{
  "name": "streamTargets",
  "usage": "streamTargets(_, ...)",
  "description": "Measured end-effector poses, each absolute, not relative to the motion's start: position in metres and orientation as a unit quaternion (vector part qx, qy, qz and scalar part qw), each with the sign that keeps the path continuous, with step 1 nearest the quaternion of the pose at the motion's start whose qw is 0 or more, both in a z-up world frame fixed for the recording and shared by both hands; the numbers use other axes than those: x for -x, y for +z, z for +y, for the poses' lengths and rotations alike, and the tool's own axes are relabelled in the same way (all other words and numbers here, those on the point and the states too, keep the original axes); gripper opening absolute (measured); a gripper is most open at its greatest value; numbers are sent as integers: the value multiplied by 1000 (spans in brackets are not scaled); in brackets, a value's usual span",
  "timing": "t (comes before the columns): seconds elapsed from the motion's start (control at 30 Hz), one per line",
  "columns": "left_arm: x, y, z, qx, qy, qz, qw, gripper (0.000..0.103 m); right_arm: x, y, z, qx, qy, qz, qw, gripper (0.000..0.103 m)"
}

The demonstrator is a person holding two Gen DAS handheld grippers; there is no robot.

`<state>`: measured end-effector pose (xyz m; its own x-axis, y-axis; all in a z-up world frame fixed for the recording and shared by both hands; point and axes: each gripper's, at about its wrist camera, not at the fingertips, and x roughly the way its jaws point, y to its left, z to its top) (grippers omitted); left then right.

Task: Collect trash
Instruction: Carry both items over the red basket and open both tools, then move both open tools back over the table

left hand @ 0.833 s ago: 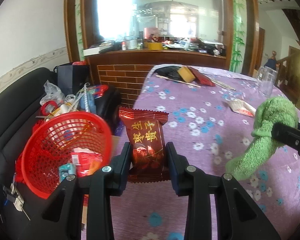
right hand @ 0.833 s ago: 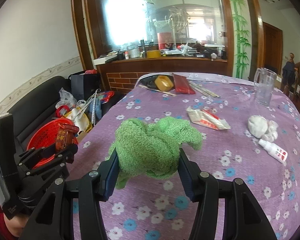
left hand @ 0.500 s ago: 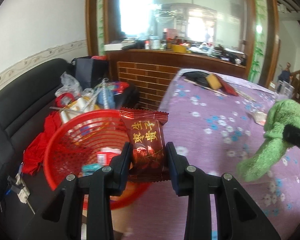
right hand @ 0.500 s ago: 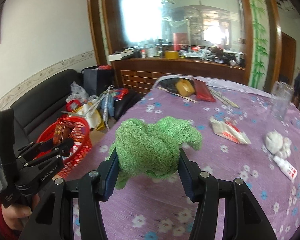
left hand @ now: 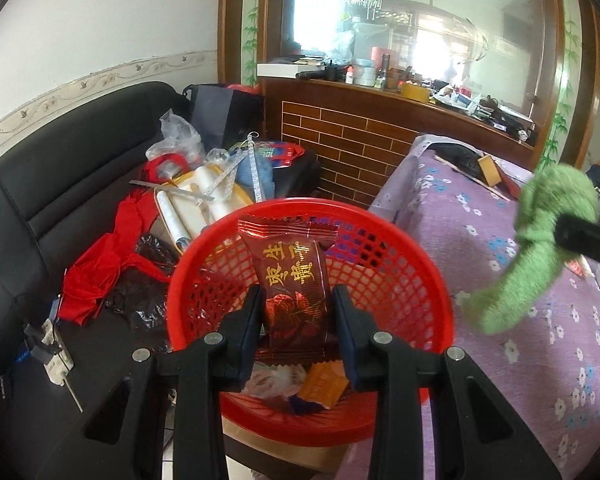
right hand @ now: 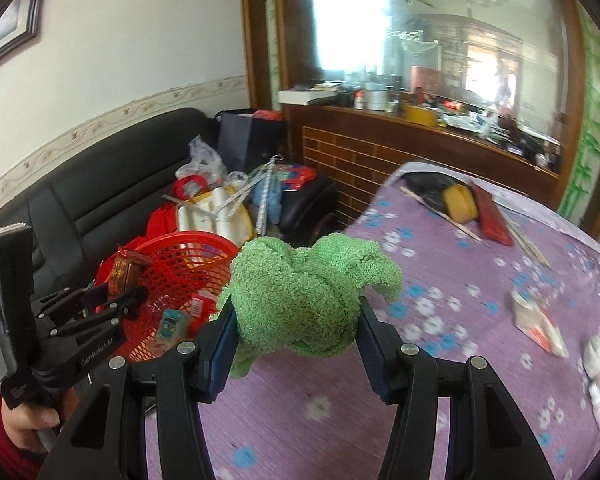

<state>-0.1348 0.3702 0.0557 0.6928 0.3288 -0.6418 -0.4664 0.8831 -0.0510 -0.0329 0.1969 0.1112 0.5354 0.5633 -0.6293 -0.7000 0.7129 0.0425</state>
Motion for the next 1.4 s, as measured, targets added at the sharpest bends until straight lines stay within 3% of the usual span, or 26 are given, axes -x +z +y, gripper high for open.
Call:
streamTargets(0.3,133,51,387,121,219,327,911,34,22,106,263,120,395,323,851,64)
streamTargets(0.47,135,50,391,130,223,323,911,50,18,104,285,120,420,332,836,66)
streamTargets(0.57,136,52,391,130,222,319,912,51,17,109,279,108,427,326,836,66)
streamTargets(0.7,136,57,382,129,217,315,915,51,15,117,253,83,417,323,846,67)
streamTargets(0.83,134,63,361,115,202,308,923,60,13,117,215,62,396,330,854,67)
streamTargets(1.4,102,71,219,22,86,334,938,60,3,92,37,-1,293,364,884,67)
